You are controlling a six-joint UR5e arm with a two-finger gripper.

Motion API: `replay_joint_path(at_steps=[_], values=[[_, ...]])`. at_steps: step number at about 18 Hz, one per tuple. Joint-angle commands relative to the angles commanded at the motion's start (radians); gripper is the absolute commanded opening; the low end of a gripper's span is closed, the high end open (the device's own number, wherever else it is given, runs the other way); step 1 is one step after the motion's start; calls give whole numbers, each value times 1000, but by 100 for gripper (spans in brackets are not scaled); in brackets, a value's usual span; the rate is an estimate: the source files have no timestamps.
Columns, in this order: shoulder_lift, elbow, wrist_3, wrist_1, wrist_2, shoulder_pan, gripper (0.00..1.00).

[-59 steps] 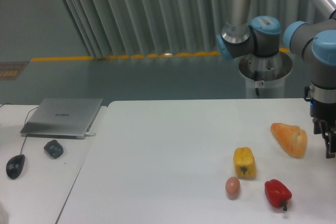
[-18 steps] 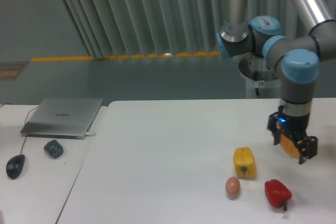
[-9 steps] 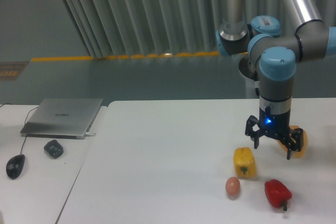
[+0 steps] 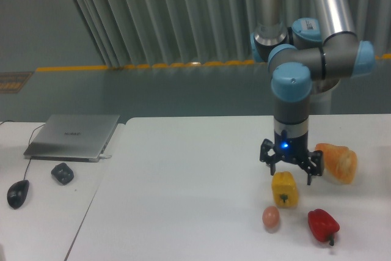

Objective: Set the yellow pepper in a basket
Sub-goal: 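Move the open gripper over the yellow bell pepper, then lower the gripper around the yellow pepper and close it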

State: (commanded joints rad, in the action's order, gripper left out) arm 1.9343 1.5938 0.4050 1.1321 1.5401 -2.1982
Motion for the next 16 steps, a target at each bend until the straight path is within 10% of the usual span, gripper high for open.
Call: replay_joint_path(at_steps=[16], values=[[18,2,12,3,41,5,100]])
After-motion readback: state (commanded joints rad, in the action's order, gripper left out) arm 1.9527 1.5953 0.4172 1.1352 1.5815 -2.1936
